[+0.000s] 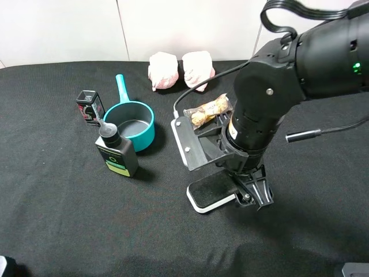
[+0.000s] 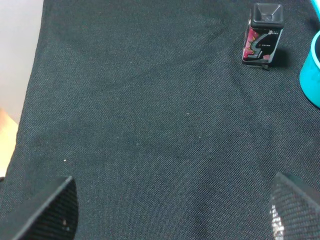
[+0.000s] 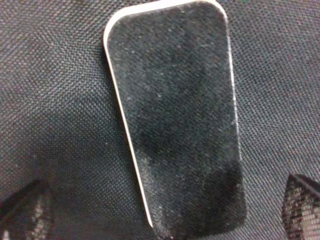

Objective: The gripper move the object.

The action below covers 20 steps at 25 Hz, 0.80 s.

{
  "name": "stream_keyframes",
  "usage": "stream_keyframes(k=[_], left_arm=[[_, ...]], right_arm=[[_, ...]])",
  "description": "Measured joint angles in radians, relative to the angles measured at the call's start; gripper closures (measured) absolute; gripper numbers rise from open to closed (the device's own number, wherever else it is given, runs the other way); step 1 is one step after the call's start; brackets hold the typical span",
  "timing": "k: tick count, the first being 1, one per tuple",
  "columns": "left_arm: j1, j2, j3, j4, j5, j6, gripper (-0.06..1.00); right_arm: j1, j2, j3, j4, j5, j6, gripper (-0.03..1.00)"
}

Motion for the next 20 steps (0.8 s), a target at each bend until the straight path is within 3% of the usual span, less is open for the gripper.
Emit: stream_keyframes(k=[20], left_arm=[[0.000, 0.000, 0.000, 0.000, 0.000, 0.000, 0.18]], right_arm=[[0.000, 0.059, 0.000, 0.023, -0.077, -0.067, 0.27]])
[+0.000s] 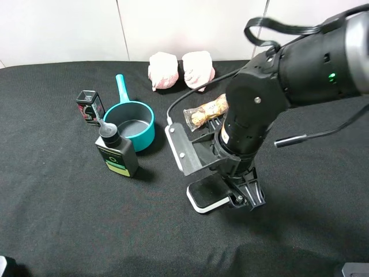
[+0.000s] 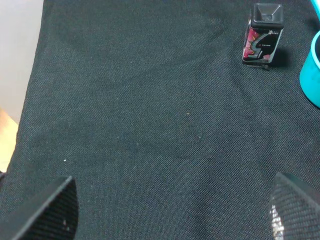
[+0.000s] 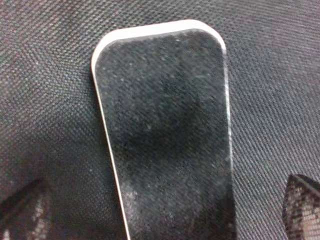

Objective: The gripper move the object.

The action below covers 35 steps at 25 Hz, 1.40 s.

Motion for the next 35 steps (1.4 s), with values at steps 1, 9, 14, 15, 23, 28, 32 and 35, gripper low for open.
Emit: stream_keyframes(k=[1, 9, 14, 15, 23, 28, 32, 35], left_arm=[[0.000, 0.000, 0.000, 0.000, 0.000, 0.000, 0.18], [0.000, 0.000, 0.000, 0.000, 0.000, 0.000, 0.18], [0.000, 0.000, 0.000, 0.000, 0.000, 0.000, 0.18], [0.000, 0.000, 0.000, 0.000, 0.000, 0.000, 0.18], [0.000, 0.000, 0.000, 0.000, 0.000, 0.000, 0.18], [0.000, 0.000, 0.000, 0.000, 0.000, 0.000, 0.18], [0.000, 0.000, 0.000, 0.000, 0.000, 0.000, 0.18], [0.000, 0.000, 0.000, 0.000, 0.000, 0.000, 0.18]], right_arm=[[0.000, 0.005, 0.000, 0.000, -0.002, -0.002, 0.27], [0.000, 0.008, 0.000, 0.000, -0.004, -0.012, 0.27], [0.000, 0.027, 0.000, 0.000, -0.004, -0.014, 0.27], [0.000, 0.036, 0.000, 0.000, -0.004, -0.014, 0.27], [0.000, 0.070, 0.000, 0.000, -0.027, -0.015, 0.27], [0.000, 0.078, 0.000, 0.000, -0.043, -0.019, 0.27], [0.000, 0.100, 0.000, 0.000, -0.048, -0.019, 0.27], [0.000, 0.101, 0.001, 0.000, -0.053, -0.021, 0.27]])
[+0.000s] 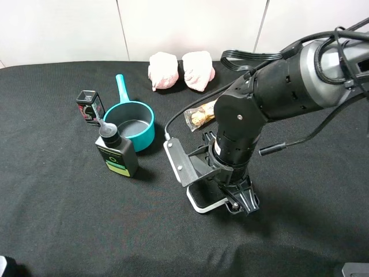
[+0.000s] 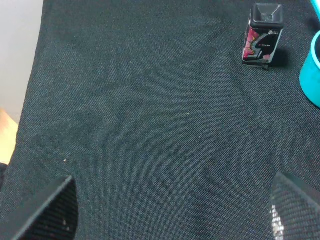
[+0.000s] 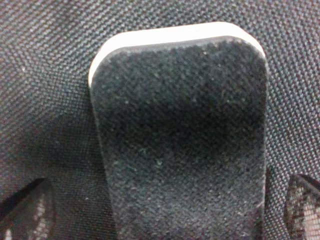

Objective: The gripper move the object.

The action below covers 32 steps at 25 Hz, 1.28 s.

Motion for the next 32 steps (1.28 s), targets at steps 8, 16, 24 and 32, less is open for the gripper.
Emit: stream_keyframes(k=[8, 16, 24, 32], left_arm=[[0.000, 0.000, 0.000, 0.000, 0.000, 0.000, 0.18], [0.000, 0.000, 0.000, 0.000, 0.000, 0.000, 0.18], [0.000, 0.000, 0.000, 0.000, 0.000, 0.000, 0.18], [0.000, 0.000, 0.000, 0.000, 0.000, 0.000, 0.18]], right_arm=[[0.000, 0.000, 0.000, 0.000, -0.005, -0.005, 0.27], [0.000, 0.000, 0.000, 0.000, -0.024, -0.016, 0.27], [0.000, 0.035, 0.000, 0.000, -0.031, -0.016, 0.27], [0.000, 0.035, 0.000, 0.000, -0.045, -0.019, 0.27]])
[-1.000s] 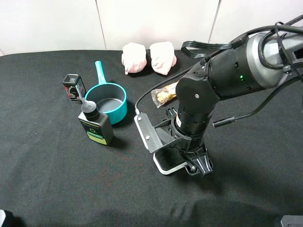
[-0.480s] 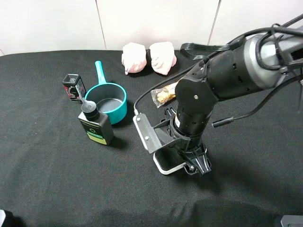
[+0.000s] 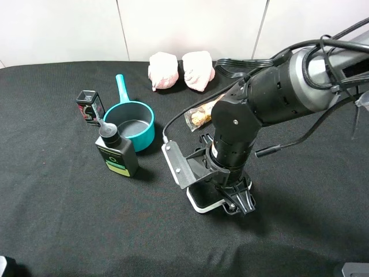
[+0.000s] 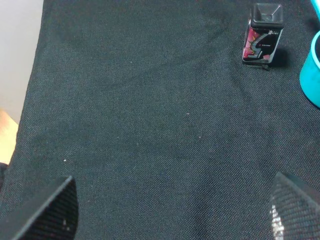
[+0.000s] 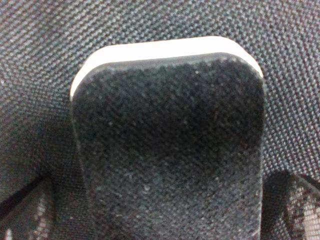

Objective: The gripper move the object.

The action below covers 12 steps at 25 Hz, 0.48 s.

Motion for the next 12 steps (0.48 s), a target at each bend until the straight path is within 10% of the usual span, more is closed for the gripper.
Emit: stream_keyframes(k=[12], left_arm=[[0.000, 0.000, 0.000, 0.000, 0.000, 0.000, 0.18]], right_arm=[[0.000, 0.000, 0.000, 0.000, 0.003, -0.001, 0.27]])
